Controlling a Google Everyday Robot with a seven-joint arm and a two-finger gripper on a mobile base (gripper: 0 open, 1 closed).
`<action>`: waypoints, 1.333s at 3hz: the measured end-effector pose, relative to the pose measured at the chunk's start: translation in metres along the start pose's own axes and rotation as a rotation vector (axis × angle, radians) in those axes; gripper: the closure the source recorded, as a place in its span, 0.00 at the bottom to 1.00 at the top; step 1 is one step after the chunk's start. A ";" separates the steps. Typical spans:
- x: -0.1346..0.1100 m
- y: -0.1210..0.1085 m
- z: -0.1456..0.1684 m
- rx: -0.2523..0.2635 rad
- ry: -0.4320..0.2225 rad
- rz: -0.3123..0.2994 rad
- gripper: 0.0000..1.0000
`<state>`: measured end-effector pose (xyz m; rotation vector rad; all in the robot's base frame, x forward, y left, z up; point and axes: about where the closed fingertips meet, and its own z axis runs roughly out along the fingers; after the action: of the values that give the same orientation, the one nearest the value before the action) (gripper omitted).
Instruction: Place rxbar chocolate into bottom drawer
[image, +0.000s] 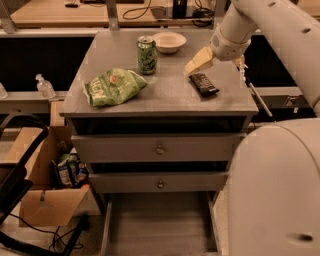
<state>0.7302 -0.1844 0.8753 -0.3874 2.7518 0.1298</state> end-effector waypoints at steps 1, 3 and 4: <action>-0.004 -0.004 0.024 0.005 0.032 0.023 0.00; -0.010 -0.007 0.066 -0.026 0.063 -0.013 0.00; -0.008 0.002 0.084 -0.054 0.083 -0.033 0.26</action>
Offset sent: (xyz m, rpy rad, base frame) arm 0.0482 -0.0112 -0.0435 -0.0536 0.0366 0.0216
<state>0.7652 -0.1683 0.7998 -0.4618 2.8273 0.1833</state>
